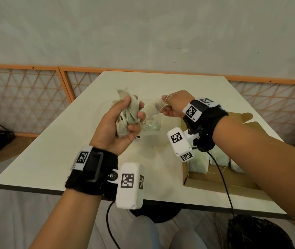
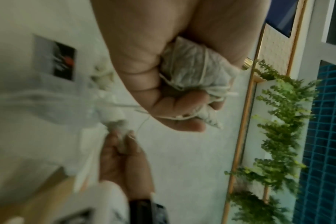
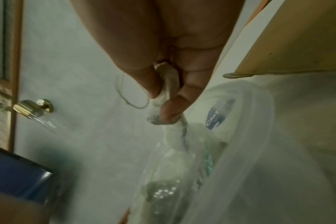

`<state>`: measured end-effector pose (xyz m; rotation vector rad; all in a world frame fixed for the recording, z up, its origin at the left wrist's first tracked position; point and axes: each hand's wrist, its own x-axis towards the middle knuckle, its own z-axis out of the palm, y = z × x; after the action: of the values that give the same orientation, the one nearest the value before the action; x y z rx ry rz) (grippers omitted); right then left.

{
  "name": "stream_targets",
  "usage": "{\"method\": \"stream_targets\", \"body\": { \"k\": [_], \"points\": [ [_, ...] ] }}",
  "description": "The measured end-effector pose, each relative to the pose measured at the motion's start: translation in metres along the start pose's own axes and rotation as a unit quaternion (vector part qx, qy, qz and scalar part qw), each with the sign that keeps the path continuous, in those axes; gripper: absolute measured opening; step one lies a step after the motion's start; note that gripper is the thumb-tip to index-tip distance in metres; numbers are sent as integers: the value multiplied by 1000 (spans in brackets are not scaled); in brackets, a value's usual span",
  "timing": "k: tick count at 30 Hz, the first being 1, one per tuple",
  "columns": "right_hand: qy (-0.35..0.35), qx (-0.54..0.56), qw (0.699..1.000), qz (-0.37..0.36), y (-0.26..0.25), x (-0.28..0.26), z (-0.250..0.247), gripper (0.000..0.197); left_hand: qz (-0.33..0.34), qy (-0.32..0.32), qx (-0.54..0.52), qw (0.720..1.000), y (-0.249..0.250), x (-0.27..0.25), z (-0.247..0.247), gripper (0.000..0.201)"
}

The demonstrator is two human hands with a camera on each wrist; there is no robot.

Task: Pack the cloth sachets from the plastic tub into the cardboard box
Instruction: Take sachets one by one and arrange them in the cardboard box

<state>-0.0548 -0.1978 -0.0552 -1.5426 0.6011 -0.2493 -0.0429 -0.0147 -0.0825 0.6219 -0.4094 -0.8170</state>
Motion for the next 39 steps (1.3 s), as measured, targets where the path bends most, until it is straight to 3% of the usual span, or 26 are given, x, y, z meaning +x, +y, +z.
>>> {"method": "stream_targets", "body": {
  "k": [3, 6, 8, 16, 20, 24, 28, 32, 36, 39],
  "points": [
    [-17, 17, 999, -40, -2, -4, -3, 20, -8, 105, 71, 992, -15, 0, -10, 11],
    [-44, 4, 997, -64, -5, -11, -5, 10, 2, 155, 106, 982, -26, 5, -12, 9],
    [-55, -19, 995, -81, -8, -15, -5, 16, 7, 167, 98, 981, -27, 8, -8, 5],
    [-119, -101, 976, -151, -34, -59, -35, 19, 33, 139, 170, 975, -41, 12, 10, 12],
    [-170, -122, 968, -138, -30, -84, -63, 19, -29, 93, 159, 982, -57, 17, 26, 23],
    [-164, -132, 971, -110, -15, -97, -100, 18, -107, -4, 189, 976, -82, 21, 53, 43],
    [-120, -112, 984, -68, 7, -105, -135, 18, -148, -69, 247, 955, -107, 25, 75, 25],
    [-67, -104, 991, -46, 33, -109, -156, 16, -149, -38, 269, 951, -129, 28, 82, 6],
    [-32, -46, 998, -1, 69, -114, -173, 28, -117, 41, 270, 955, -141, 32, 70, 13],
    [-29, -7, 1000, 4, 89, -116, -174, 21, -92, 64, 246, 963, -141, 32, 65, 9]
  ]
}}
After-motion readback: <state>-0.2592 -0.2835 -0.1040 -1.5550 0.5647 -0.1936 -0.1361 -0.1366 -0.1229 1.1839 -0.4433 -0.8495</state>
